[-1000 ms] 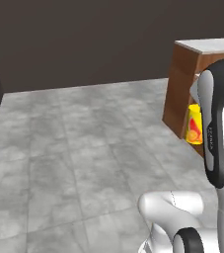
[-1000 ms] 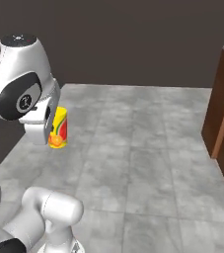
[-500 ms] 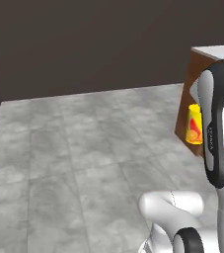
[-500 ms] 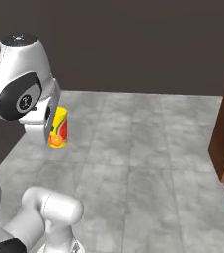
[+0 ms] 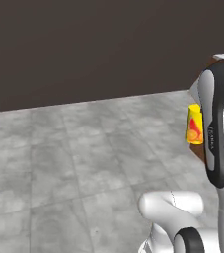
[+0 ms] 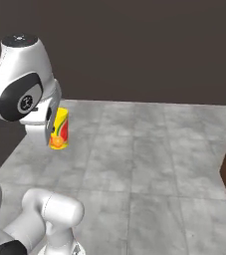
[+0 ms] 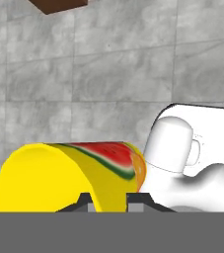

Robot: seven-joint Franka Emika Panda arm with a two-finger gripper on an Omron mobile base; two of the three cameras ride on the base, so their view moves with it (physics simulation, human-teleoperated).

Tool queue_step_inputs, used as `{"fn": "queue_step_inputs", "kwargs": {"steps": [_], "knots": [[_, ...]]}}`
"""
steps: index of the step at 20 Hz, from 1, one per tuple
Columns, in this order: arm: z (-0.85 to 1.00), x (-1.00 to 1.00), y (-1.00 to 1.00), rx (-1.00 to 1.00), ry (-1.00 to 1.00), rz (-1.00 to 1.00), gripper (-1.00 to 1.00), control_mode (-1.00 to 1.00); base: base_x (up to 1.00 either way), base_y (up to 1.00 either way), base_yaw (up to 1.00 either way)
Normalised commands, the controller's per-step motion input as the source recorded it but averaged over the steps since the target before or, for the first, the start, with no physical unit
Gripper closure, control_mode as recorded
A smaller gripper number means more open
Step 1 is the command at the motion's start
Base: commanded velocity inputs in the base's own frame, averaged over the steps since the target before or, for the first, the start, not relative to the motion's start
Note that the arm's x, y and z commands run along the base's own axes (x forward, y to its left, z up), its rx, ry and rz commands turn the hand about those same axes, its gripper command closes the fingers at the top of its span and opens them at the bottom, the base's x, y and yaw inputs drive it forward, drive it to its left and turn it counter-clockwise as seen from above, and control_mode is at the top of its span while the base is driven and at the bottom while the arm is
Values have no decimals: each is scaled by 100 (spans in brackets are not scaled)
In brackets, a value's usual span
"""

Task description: There is a tray on the dining counter. Grab the cup, mug, and pitcher and place them on the tray. The pitcher may be placed next to the tray if it cannot fit the tray.

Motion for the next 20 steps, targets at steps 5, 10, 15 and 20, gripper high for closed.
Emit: {"fn": "queue_step_inputs", "kwargs": {"steps": [5, 10, 15, 20], "knots": [[0, 0, 0, 0, 0, 0, 100, 100, 100, 56, -6], [0, 0, 0, 0, 0, 0, 100, 100, 100, 54, -7], [0, 0, 0, 0, 0, 0, 100, 100, 100, 62, -16], [0, 0, 0, 0, 0, 0, 100, 100, 100, 64, -23]]}}
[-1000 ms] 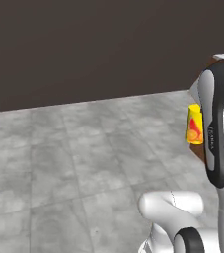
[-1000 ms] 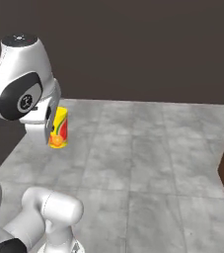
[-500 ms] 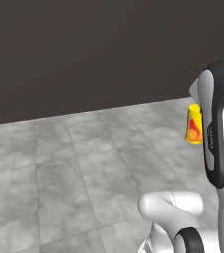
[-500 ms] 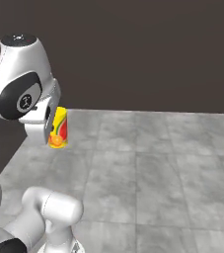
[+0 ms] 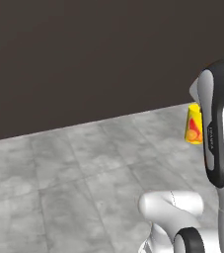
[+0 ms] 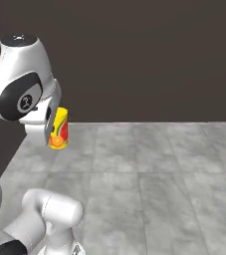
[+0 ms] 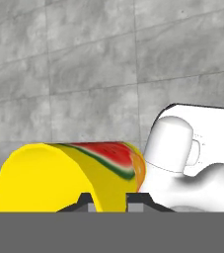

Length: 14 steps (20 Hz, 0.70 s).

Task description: There is a tray on the dining counter. Grab the cup, mug, and pitcher and place them on the tray. The pitcher may be placed next to the tray if it cannot fit the tray.

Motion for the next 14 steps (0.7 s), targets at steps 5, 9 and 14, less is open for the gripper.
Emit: {"fn": "queue_step_inputs", "kwargs": {"steps": [5, 9, 14], "knots": [[0, 0, 0, 0, 0, 0, 100, 100, 100, 67, -28], [0, 0, 0, 0, 0, 0, 100, 100, 100, 72, -43], [0, 0, 0, 0, 0, 0, 100, 100, 100, 76, -55]]}}
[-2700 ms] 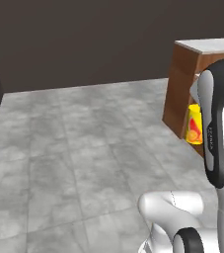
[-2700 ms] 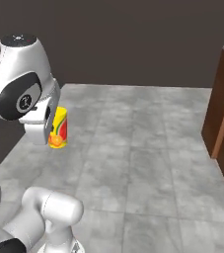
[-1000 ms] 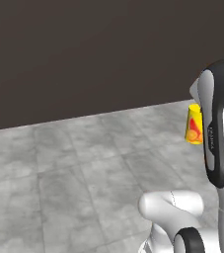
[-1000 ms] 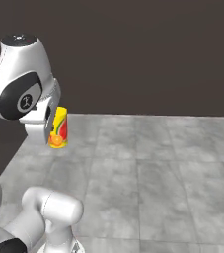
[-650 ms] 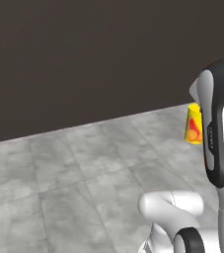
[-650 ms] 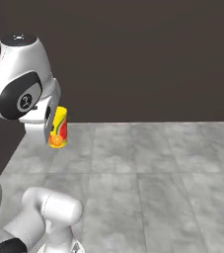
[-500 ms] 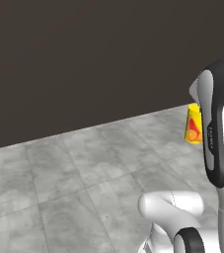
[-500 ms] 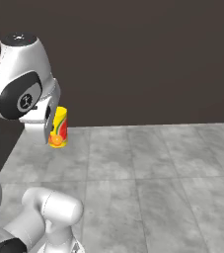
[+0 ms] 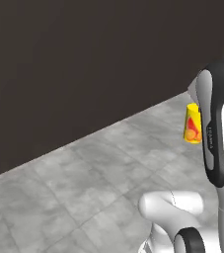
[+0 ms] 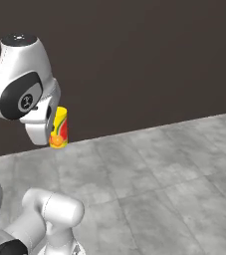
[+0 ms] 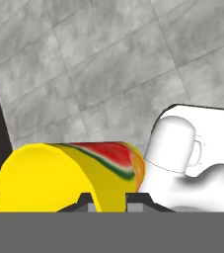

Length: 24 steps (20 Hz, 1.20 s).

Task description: There is a tray on the dining counter. Grab the cup, mug, and pitcher and place them on the tray. The pitcher may be placed next to the tray if it cannot fit the tray.

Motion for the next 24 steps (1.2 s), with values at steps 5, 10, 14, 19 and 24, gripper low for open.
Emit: {"fn": "queue_step_inputs", "kwargs": {"steps": [5, 10, 14, 19, 24], "knots": [[0, 0, 0, 0, 0, 0, 100, 100, 100, 89, -61], [0, 0, 0, 0, 0, 0, 100, 100, 100, 95, -61], [0, 0, 0, 0, 0, 0, 100, 100, 100, 96, -60], [0, 0, 0, 0, 0, 0, 100, 100, 100, 96, -59], [0, 0, 0, 0, 0, 0, 100, 100, 100, 96, -58]]}}
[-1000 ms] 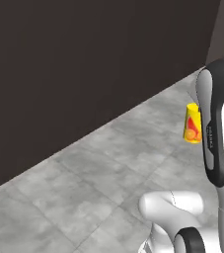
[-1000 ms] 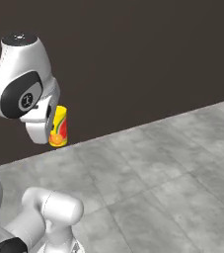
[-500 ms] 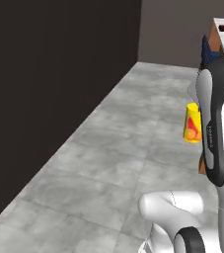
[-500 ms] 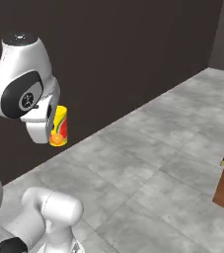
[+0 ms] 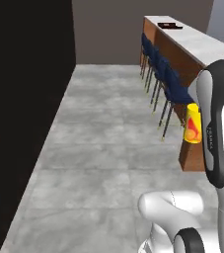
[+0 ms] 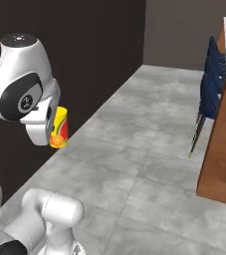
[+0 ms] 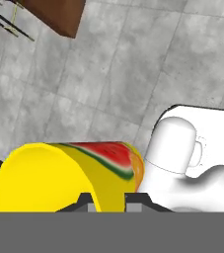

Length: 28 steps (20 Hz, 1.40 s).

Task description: There is a tray on the dining counter. Grab the cup, mug, and pitcher and place them on the tray. The pitcher may be placed next to the tray if it cannot fit the tray.

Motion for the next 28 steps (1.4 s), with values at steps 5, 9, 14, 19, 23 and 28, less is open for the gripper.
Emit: {"fn": "queue_step_inputs", "kwargs": {"steps": [5, 9, 14, 19, 23, 28], "knots": [[0, 0, 0, 0, 0, 0, 100, 100, 100, 94, -53], [0, 0, 0, 0, 0, 0, 100, 100, 100, 86, -33], [0, 0, 0, 0, 0, 0, 100, 100, 100, 72, -16], [0, 0, 0, 0, 0, 0, 100, 100, 100, 23, -5], [0, 0, 0, 0, 0, 0, 100, 100, 100, 37, -6], [0, 0, 0, 0, 0, 0, 100, 100, 100, 53, -7]]}}
